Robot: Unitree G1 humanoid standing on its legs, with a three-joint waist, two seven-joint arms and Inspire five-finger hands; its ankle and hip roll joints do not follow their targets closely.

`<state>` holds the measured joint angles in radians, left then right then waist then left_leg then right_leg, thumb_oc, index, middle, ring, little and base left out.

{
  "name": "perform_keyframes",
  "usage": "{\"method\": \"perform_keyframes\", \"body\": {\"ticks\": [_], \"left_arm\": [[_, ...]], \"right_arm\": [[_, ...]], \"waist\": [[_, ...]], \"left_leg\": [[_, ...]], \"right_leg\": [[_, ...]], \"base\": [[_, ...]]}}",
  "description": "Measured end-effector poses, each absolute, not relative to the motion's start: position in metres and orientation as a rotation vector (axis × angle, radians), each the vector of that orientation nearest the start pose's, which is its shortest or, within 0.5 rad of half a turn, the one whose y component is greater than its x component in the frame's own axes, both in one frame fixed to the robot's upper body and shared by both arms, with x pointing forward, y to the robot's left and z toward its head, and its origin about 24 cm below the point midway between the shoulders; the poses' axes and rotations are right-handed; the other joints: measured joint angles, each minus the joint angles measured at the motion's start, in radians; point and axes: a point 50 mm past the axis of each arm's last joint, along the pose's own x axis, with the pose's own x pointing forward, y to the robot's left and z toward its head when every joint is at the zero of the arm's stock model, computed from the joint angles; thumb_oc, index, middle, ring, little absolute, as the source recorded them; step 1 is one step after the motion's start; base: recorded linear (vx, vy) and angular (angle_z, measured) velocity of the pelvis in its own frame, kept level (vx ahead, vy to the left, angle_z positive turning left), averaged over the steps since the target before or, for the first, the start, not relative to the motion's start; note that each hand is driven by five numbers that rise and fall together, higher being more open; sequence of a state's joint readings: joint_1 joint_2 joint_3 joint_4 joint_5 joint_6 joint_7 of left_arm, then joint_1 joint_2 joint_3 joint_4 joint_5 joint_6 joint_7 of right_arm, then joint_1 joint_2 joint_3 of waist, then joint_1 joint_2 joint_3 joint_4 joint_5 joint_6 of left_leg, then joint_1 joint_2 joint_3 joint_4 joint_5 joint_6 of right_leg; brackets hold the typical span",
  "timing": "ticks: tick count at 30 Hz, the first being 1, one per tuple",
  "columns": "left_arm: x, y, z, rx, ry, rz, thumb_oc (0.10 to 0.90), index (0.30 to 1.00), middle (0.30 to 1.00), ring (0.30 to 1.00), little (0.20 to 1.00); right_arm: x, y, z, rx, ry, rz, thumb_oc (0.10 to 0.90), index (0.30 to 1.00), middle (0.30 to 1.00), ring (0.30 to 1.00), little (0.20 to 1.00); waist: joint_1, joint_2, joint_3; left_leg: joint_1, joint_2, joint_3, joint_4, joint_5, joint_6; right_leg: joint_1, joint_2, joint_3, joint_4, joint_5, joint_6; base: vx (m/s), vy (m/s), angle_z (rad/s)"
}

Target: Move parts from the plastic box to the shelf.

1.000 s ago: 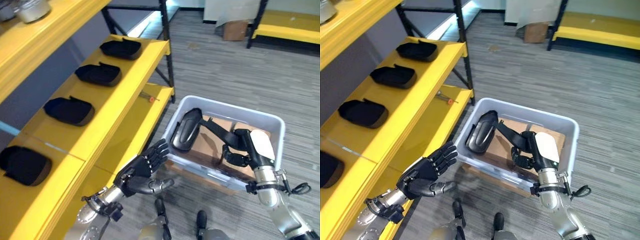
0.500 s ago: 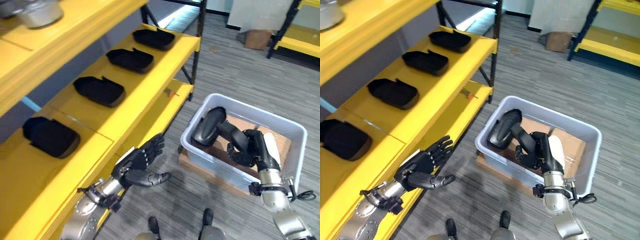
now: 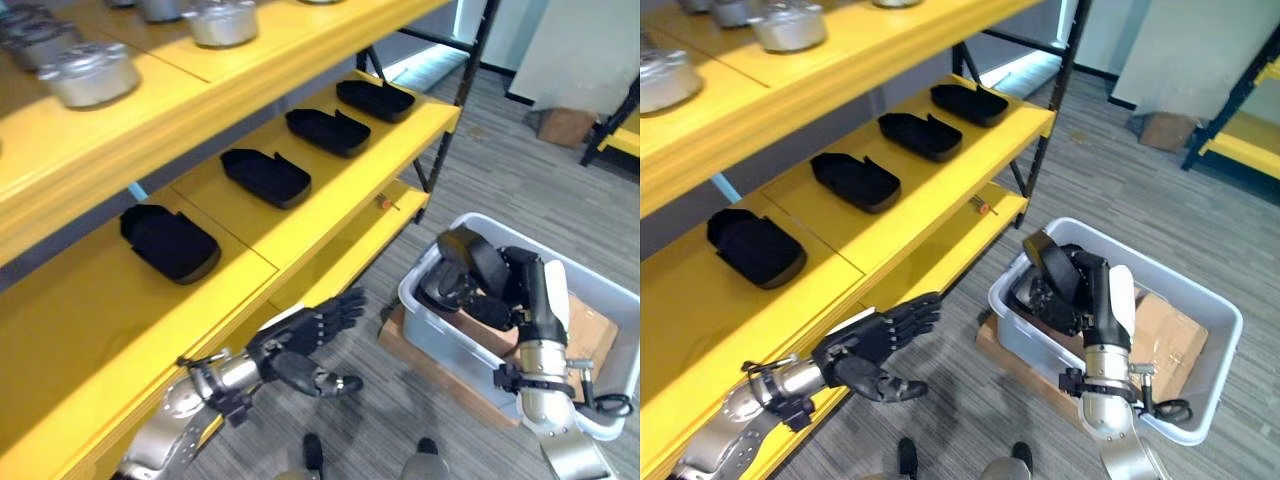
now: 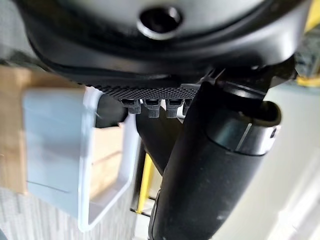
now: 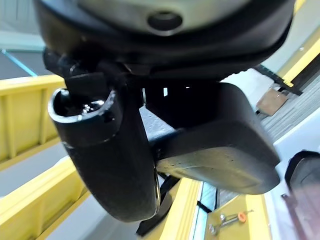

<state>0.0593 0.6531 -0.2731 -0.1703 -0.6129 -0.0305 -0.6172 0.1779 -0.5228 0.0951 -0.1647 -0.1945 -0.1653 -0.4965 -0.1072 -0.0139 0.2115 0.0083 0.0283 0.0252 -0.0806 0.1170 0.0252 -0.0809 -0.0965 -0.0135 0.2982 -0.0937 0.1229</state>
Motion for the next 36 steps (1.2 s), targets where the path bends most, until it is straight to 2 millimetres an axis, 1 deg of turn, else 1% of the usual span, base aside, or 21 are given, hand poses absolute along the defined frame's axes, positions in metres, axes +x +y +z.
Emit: {"method": "perform_keyframes", "body": {"ticks": [1, 2, 4, 11, 12, 15, 16, 17, 19, 20, 21, 22, 23, 24, 25, 28, 30, 32, 33, 35, 36], "left_arm": [[0.215, 0.166, 0.067, -0.015, 0.053, -0.915, 0.900, 1.000, 1.000, 1.000, 1.000], [0.215, 0.165, 0.065, -0.030, 0.055, -0.897, 0.900, 1.000, 1.000, 1.000, 1.000], [0.215, 0.163, 0.062, -0.043, 0.065, -0.878, 0.900, 1.000, 1.000, 1.000, 1.000], [0.204, 0.161, 0.050, -0.056, 0.108, -0.868, 0.900, 1.000, 1.000, 1.000, 1.000], [0.203, 0.161, 0.049, -0.052, 0.112, -0.872, 0.900, 1.000, 1.000, 1.000, 1.000], [0.207, 0.154, 0.054, -0.041, 0.092, -0.909, 0.900, 1.000, 1.000, 1.000, 1.000], [0.207, 0.152, 0.056, -0.041, 0.083, -0.914, 0.900, 1.000, 1.000, 1.000, 1.000], [0.206, 0.149, 0.059, -0.041, 0.068, -0.923, 0.900, 1.000, 1.000, 1.000, 1.000], [0.203, 0.141, 0.065, -0.052, 0.035, -0.942, 0.900, 1.000, 1.000, 1.000, 1.000], [0.202, 0.138, 0.065, -0.057, 0.027, -0.949, 0.900, 1.000, 1.000, 1.000, 1.000], [0.203, 0.137, 0.067, -0.057, 0.018, -0.954, 0.900, 1.000, 1.000, 1.000, 1.000], [0.206, 0.136, 0.071, -0.045, 0.003, -0.964, 0.900, 1.000, 1.000, 1.000, 1.000], [0.209, 0.136, 0.074, -0.030, -0.009, -0.970, 0.900, 1.000, 1.000, 1.000, 1.000], [0.212, 0.137, 0.077, -0.016, -0.018, -0.974, 0.900, 1.000, 1.000, 1.000, 1.000], [0.214, 0.137, 0.078, -0.015, -0.022, -0.971, 0.900, 1.000, 1.000, 1.000, 1.000], [0.215, 0.133, 0.078, -0.030, -0.031, -0.953, 0.900, 1.000, 1.000, 1.000, 1.000], [0.214, 0.130, 0.075, -0.040, -0.026, -0.955, 0.900, 1.000, 1.000, 1.000, 1.000], [0.217, 0.130, 0.073, -0.046, -0.020, -0.943, 0.900, 1.000, 1.000, 1.000, 1.000], [0.219, 0.129, 0.070, -0.063, -0.009, -0.920, 0.900, 1.000, 1.000, 1.000, 1.000], [0.221, 0.132, 0.071, -0.051, -0.012, -0.911, 0.900, 1.000, 1.000, 1.000, 1.000], [0.222, 0.137, 0.074, -0.031, -0.017, -0.905, 0.900, 1.000, 1.000, 1.000, 1.000]], "right_arm": [[0.214, -0.225, 0.082, -0.634, -0.304, -0.279, 0.400, 0.300, 0.300, 0.300, 0.300], [0.216, -0.227, 0.087, -0.650, -0.331, -0.270, 0.400, 0.300, 0.300, 0.300, 0.300], [0.218, -0.233, 0.094, -0.698, -0.355, -0.260, 0.400, 0.300, 0.300, 0.300, 0.300], [0.223, -0.232, 0.101, -0.687, -0.396, -0.286, 0.400, 0.300, 0.300, 0.300, 0.300], [0.223, -0.232, 0.101, -0.687, -0.397, -0.295, 0.400, 0.300, 0.300, 0.300, 0.300], [0.217, -0.239, 0.098, -0.694, -0.383, -0.342, 0.400, 0.300, 0.300, 0.300, 0.300], [0.217, -0.240, 0.100, -0.696, -0.386, -0.347, 0.400, 0.300, 0.300, 0.300, 0.300], [0.219, -0.240, 0.102, -0.695, -0.396, -0.349, 0.400, 0.300, 0.300, 0.300, 0.300], [0.221, -0.239, 0.104, -0.700, -0.407, -0.341, 0.400, 0.300, 0.300, 0.300, 0.300], [0.221, -0.237, 0.103, -0.695, -0.410, -0.335, 0.400, 0.300, 0.300, 0.300, 0.300], [0.222, -0.236, 0.105, -0.695, -0.422, -0.327, 0.400, 0.300, 0.300, 0.300, 0.300], [0.223, -0.235, 0.106, -0.694, -0.429, -0.327, 0.400, 0.300, 0.300, 0.300, 0.300], [0.223, -0.236, 0.105, -0.691, -0.424, -0.326, 0.400, 0.300, 0.300, 0.300, 0.300], [0.222, -0.236, 0.106, -0.692, -0.426, -0.327, 0.400, 0.300, 0.300, 0.300, 0.300], [0.223, -0.235, 0.107, -0.690, -0.432, -0.327, 0.400, 0.300, 0.300, 0.300, 0.300], [0.229, -0.234, 0.118, -0.687, -0.489, -0.325, 0.400, 0.300, 0.300, 0.300, 0.300], [0.234, -0.234, 0.127, -0.686, -0.531, -0.335, 0.400, 0.300, 0.300, 0.300, 0.300], [0.235, -0.232, 0.128, -0.670, -0.542, -0.347, 0.400, 0.300, 0.300, 0.300, 0.300], [0.234, -0.232, 0.128, -0.672, -0.539, -0.344, 0.400, 0.300, 0.300, 0.300, 0.300], [0.233, -0.228, 0.130, -0.666, -0.552, -0.321, 0.400, 0.300, 0.300, 0.300, 0.300], [0.233, -0.224, 0.131, -0.660, -0.565, -0.312, 0.400, 0.300, 0.300, 0.300, 0.300]], "waist": [[0.003, -0.005, -0.003], [0.000, 0.014, -0.004], [0.000, 0.063, -0.005], [0.021, 0.105, -0.004], [0.018, 0.113, -0.003], [-0.015, 0.112, -0.002], [-0.018, 0.118, -0.002], [-0.012, 0.131, -0.002], [0.006, 0.164, 0.001], [0.006, 0.170, -0.002], [0.003, 0.167, 0.000], [0.003, 0.164, 0.002], [-0.007, 0.138, 0.011], [-0.014, 0.095, 0.029], [-0.015, 0.071, 0.029], [-0.041, 0.060, 0.028], [-0.046, 0.104, 0.023], [-0.050, 0.101, 0.025], [-0.049, 0.107, 0.029], [-0.037, 0.109, 0.030], [-0.027, 0.076, 0.028]], "left_leg": [[-0.010, -0.009, -0.005, -0.001, 0.001, -0.002], [-0.026, -0.013, -0.017, -0.003, 0.008, -0.003], [-0.050, 0.001, -0.046, -0.004, 0.024, -0.008], [-0.064, 0.034, -0.091, -0.004, 0.035, -0.022], [-0.068, 0.036, -0.074, -0.005, 0.021, -0.024], [-0.065, 0.058, 0.161, -0.002, -0.075, 0.000], [-0.065, 0.061, 0.192, 0.000, -0.074, 0.004], [-0.065, 0.060, 0.201, 0.000, -0.066, 0.005], [-0.065, 0.061, 0.169, 0.001, 0.044, -0.002], [-0.062, 0.055, 0.164, 0.002, 0.059, -0.027], [-0.066, 0.044, 0.161, 0.001, 0.058, -0.026], [-0.081, 0.030, 0.160, -0.006, 0.046, -0.063], [-0.072, 0.038, 0.268, -0.003, -0.036, -0.064], [-0.056, 0.039, 0.364, 0.025, -0.063, -0.051], [-0.057, 0.057, 0.387, 0.067, -0.062, -0.029], [-0.031, 0.144, 0.322, 0.142, -0.061, -0.057], [0.041, 0.132, 0.262, 0.050, 0.024, -0.054], [0.083, 0.080, 0.272, -0.001, 0.012, -0.062], [0.084, 0.061, 0.256, -0.001, -0.002, -0.028], [0.072, 0.056, 0.224, -0.001, -0.011, -0.017], [0.063, 0.023, 0.199, -0.002, -0.015, -0.019]], "right_leg": [[0.003, 0.021, -0.007, -0.018, -0.023, -0.039], [0.005, 0.037, 0.004, -0.044, -0.034, -0.060], [0.016, 0.075, 0.022, -0.111, 0.004, -0.078], [0.086, 0.110, -0.043, -0.223, 0.053, -0.104], [0.106, 0.105, -0.067, -0.251, 0.069, -0.108], [0.162, 0.046, -0.169, -0.319, 0.092, -0.113], [0.163, 0.035, -0.181, -0.323, 0.092, -0.112], [0.163, 0.030, -0.186, -0.322, 0.090, -0.106], [0.164, 0.046, -0.179, -0.301, 0.070, -0.081], [0.164, 0.033, -0.179, -0.286, 0.060, -0.073], [0.162, 0.019, -0.185, -0.276, 0.050, -0.065], [0.161, 0.000, -0.204, -0.276, 0.051, -0.064], [0.184, -0.038, -0.232, -0.301, 0.062, -0.058], [0.207, -0.077, -0.252, -0.319, 0.072, -0.051], [0.208, -0.113, -0.252, -0.319, 0.075, -0.047], [0.224, -0.174, -0.226, -0.313, 0.083, -0.035], [0.234, -0.196, -0.184, -0.312, 0.101, -0.005], [0.224, -0.243, -0.191, -0.265, 0.121, 0.029], [0.139, -0.271, -0.171, -0.124, 0.041, 0.063], [0.147, -0.187, -0.132, -0.303, 0.034, 0.045], [0.158, -0.155, -0.122, -0.394, 0.126, 0.011]], "base": [[-0.16, -0.017, 0.26], [-0.15, -0.047, 0.29], [-0.17, -0.112, 0.32], [-0.09, -0.071, 0.22], [-0.10, 0.050, 0.58], [-0.08, 0.105, 1.03], [-0.05, 0.116, 0.63], [-0.06, 0.130, 0.26], [-0.07, 0.169, 0.01], [-0.09, 0.234, 0.08], [-0.03, 0.353, 0.30], [0.00, 0.366, 0.50], [-0.02, 0.330, 0.62], [-0.05, 0.303, 0.52], [-0.04, 0.291, 0.31], [0.01, 0.381, 0.11], [0.00, 0.428, -0.17], [-0.01, 0.396, 0.20], [-0.02, 0.355, 0.62], [-0.02, 0.311, 0.70], [-0.01, 0.230, 1.15]]}}
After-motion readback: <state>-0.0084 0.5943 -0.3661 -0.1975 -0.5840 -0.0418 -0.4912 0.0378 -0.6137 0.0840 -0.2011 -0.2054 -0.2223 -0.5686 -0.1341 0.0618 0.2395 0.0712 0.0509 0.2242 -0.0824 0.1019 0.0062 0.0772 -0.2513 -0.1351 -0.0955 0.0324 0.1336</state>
